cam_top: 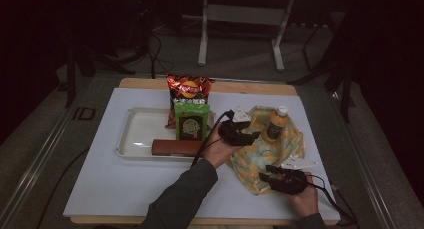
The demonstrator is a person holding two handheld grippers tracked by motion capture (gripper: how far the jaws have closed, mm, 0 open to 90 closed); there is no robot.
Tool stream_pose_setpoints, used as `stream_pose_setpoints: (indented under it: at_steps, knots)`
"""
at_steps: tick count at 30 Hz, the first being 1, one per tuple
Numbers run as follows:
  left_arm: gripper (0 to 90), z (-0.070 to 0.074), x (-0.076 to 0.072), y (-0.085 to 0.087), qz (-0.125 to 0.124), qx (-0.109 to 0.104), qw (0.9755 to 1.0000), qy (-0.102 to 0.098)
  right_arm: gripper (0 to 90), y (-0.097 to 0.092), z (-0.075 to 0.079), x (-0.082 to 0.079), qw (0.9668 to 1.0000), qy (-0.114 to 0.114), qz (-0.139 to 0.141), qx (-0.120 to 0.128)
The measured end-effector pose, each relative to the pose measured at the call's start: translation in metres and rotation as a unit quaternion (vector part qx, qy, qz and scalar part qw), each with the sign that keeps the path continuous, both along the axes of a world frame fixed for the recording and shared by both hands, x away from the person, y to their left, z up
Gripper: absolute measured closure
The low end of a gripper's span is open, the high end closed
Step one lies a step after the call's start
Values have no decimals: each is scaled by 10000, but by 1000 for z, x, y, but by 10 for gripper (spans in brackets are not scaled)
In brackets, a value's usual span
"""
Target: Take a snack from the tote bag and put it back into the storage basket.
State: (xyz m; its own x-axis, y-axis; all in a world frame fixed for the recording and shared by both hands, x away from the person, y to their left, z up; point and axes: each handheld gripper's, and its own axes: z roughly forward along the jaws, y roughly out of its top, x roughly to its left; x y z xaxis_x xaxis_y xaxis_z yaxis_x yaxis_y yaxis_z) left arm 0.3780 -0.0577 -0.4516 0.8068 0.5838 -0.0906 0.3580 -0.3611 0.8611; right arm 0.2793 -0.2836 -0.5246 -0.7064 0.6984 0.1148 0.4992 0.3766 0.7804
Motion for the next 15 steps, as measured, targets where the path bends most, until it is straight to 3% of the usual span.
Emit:
stream_pose_setpoints:
  at_steps: [15]
  knots:
    - [436, -4, 12, -33, 103, 41, 9999, 35, 563, -3, -7, 5, 9998, 108, -139, 14]
